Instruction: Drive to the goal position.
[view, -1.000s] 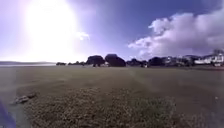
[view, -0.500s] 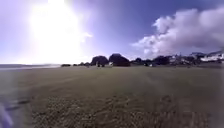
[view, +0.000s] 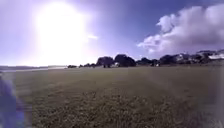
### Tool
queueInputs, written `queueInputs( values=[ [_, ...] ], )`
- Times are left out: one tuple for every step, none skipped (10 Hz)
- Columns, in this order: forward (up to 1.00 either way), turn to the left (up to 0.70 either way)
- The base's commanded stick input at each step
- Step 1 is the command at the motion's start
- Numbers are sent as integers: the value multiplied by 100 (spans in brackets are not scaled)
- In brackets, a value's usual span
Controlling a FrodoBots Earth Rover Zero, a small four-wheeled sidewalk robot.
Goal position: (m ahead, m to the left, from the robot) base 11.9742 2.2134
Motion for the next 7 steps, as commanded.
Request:
queueInputs(
  values=[
    [70, 0],
    [70, 0],
    [70, 0],
    [70, 0],
    [70, 0],
    [70, 0],
    [70, 10]
  ],
)
